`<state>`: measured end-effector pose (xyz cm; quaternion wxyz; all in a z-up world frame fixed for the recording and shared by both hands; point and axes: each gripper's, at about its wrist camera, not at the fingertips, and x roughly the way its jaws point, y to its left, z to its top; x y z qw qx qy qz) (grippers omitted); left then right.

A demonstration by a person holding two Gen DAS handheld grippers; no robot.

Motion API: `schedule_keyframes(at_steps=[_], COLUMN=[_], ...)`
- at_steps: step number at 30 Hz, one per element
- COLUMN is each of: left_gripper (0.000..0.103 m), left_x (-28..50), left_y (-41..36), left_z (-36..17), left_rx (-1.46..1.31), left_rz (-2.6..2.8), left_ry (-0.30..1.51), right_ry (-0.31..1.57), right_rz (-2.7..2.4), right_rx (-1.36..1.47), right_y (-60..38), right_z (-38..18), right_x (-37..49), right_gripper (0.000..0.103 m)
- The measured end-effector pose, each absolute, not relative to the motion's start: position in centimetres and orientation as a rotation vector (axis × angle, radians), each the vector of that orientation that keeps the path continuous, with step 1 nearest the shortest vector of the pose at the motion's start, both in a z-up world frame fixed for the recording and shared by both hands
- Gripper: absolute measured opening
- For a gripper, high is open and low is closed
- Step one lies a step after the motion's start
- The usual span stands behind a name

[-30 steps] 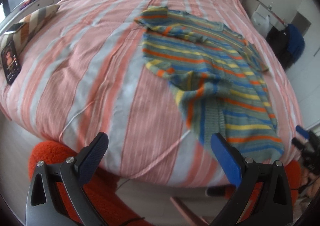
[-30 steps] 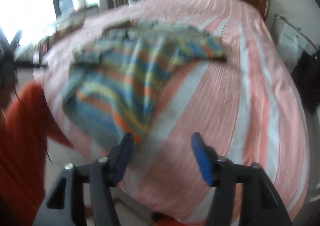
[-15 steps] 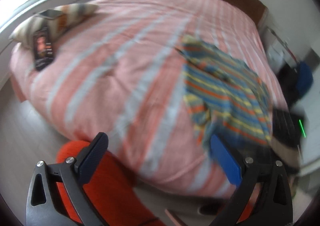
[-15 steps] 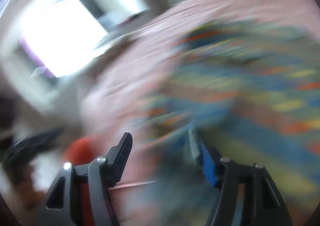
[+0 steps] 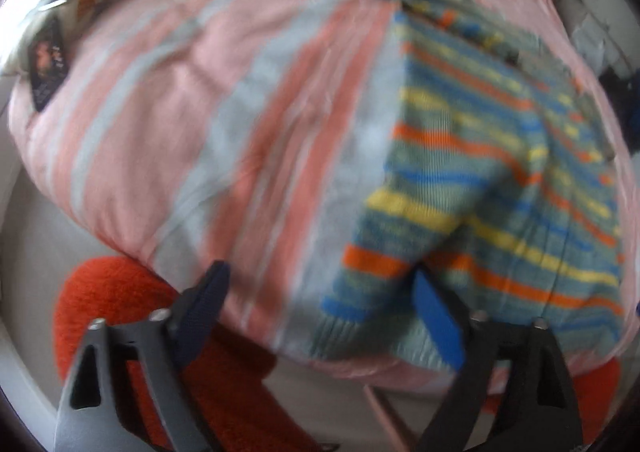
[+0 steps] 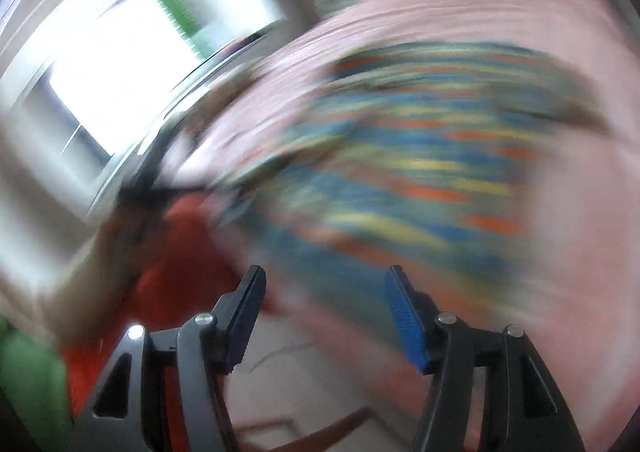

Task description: Fold small clothes

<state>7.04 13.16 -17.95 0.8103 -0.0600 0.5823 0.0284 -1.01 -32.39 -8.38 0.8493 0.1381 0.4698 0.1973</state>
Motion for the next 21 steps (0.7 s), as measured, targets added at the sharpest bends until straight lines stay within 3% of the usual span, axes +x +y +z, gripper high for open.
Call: schedule_keyframes(at_steps=[2, 4, 5, 6, 7, 8, 10, 11, 16, 21], left_gripper=[0.08, 0.068, 0.052, 0.024, 0.01, 0.005, 0.004, 0.003, 0.003, 0.003], left_x=[7.0, 6.8, 6.7, 6.7, 6.8, 6.9, 6.9, 6.7, 4.8, 5.7], left_y=[12.4, 11.5, 11.2, 10.9, 10.6, 10.4, 10.2, 10.4, 12.4, 11.2], left_z=[-18.5, -18.2, -18.1, -18.1, -18.3, -18.4, -18.0, -17.7, -14.6, -17.2], left_rx=[-0.098, -0.056, -0.048, -0.044, -0.042, -0.044, -0.034, -0.034, -0.031, 0.109], left_rz=[0.051, 0.024, 0.006, -0.015, -0.039, -0.062, -0.078, -0.092, -0.148, -0.097], left_ry=[1.251, 1.233, 1.231, 1.229, 1.238, 1.255, 1.259, 1.261, 1.245, 1.286], right_ry=[1.026, 1.084, 1.096, 1.096, 1.085, 1.061, 1.067, 1.086, 1.09, 1.207], right_rz=[0.31, 0.348, 0.377, 0.406, 0.425, 0.434, 0.449, 0.419, 0.47, 0.416], right_rx=[0.409, 0.471, 0.464, 0.441, 0.412, 0.388, 0.368, 0.354, 0.413, 0.316], right_y=[-36.6, -36.8, -36.1, -35.2, -34.0, -33.0, -31.8, -31.6, -32.4, -31.0], right_z=[-9.3, -11.2, -11.6, -11.9, -12.4, -12.8, -13.8, -14.2, -11.7, -13.4], right_x=[-1.8, -3.2, -3.5, -3.7, -3.6, -3.2, -2.3, -1.8, -3.2, -3.7], right_gripper=[0.064, 0.064, 0.064, 0.064, 0.063, 0.061, 0.031, 0.004, 0.004, 0.003])
